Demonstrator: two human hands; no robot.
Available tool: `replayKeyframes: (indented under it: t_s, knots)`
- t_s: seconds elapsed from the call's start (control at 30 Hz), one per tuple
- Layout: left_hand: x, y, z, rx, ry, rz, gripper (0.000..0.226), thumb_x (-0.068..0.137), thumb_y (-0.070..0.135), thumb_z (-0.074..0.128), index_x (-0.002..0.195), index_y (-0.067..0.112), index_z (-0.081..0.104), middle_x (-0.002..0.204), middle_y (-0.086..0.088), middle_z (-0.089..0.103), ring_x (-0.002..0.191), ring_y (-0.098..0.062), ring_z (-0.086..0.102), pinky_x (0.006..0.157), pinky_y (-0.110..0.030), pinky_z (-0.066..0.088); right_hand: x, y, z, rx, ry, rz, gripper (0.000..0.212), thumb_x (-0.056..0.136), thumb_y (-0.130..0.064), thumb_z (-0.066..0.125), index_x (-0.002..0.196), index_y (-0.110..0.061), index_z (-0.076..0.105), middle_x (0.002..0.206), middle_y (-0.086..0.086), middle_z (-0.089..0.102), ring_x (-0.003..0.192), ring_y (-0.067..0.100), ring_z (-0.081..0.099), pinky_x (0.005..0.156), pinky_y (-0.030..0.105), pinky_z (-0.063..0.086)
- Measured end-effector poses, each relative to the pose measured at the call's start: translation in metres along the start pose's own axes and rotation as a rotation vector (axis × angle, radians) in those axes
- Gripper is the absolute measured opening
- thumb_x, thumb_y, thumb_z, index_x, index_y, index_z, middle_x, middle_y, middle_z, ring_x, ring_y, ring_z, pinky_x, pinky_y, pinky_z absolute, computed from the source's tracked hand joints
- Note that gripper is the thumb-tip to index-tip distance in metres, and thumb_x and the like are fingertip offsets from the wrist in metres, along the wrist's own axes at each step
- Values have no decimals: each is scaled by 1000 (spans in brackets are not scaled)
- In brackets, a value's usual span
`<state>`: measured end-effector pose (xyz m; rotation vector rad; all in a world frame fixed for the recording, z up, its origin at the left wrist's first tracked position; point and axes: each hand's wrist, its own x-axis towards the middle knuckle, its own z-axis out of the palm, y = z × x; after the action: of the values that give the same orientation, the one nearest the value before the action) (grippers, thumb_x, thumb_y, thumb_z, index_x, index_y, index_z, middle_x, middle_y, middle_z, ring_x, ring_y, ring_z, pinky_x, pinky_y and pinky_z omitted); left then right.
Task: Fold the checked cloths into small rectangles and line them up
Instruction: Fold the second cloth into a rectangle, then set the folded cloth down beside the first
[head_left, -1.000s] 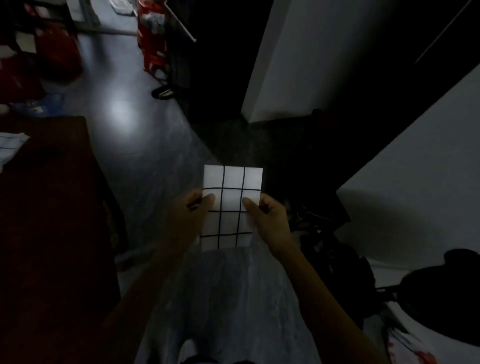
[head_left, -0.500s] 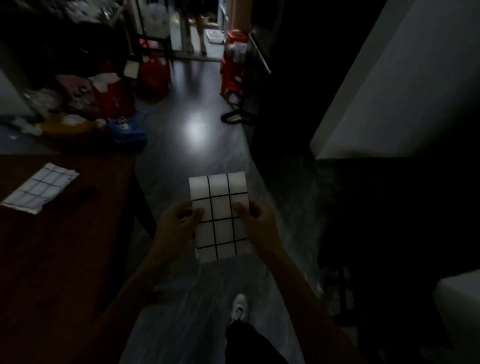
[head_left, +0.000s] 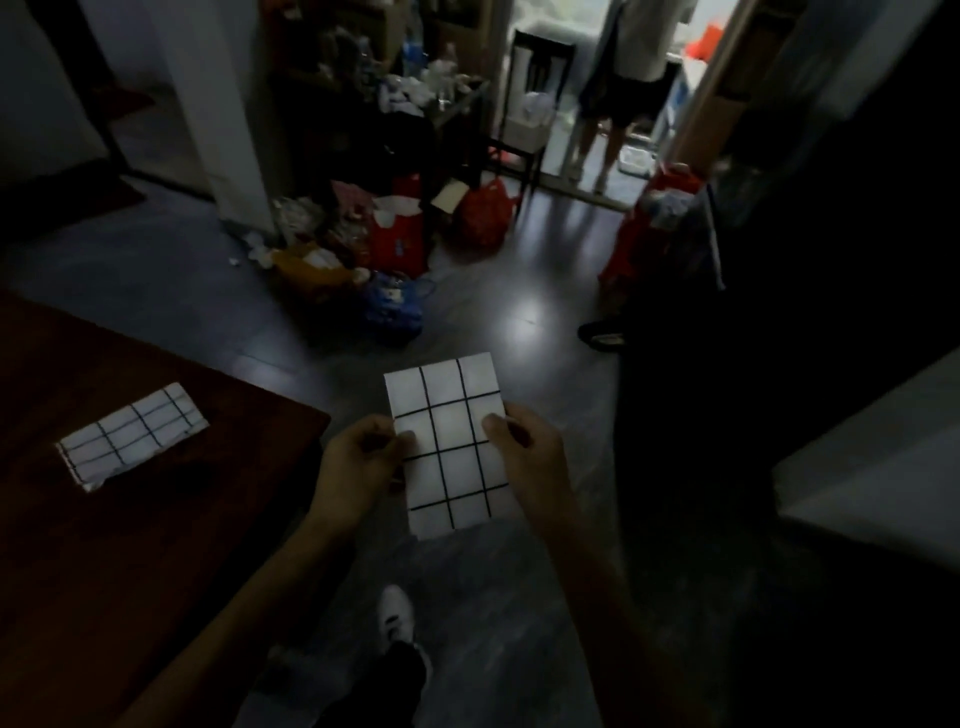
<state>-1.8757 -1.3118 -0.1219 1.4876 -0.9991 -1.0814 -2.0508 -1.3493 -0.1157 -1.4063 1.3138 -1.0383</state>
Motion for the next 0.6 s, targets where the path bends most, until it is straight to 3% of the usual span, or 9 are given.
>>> replayKeyframes:
  t_s: [0.17,0.27,0.4,0.5,0.6]
  knots:
    - [108,-10,2,-20,100,15,11,89,19,59,94,9,62,89,-3,69,79,-22,67,67,-39,58,107,10,16,-28,-97,20,25,92,-12,57,104,-34,60,92,-21,63,89,-12,59,68,6,47]
    - [177,-10,3,-4,133,-20,7,90,20,57,94,15,61,90,0,66,81,-18,66,64,-30,55,175,6,25,-151,-165,8,34,92,-10,56,98,-44,56,95,-24,61,94,-12,58,72,9,49]
    - [253,8,-3,-34,204,-50,8,92,21,54,94,17,61,91,2,65,81,-14,64,64,-25,53,273,-6,46,-207,-242,8,31,92,-9,57,103,-38,59,97,-21,63,94,-10,59,71,8,49]
    - [295,11,-24,34,304,-50,8,92,23,54,94,18,60,90,6,63,80,-8,62,56,-15,49,334,-12,80,-205,-329,-3,27,91,-9,58,113,-25,61,98,-18,63,90,-13,59,68,4,47]
    - [334,3,-54,84,419,-100,7,93,25,53,97,21,57,95,1,62,84,-11,62,63,-22,51,385,-12,126,-179,-478,-19,30,91,-9,59,118,-21,61,106,-12,66,96,-3,62,72,10,50]
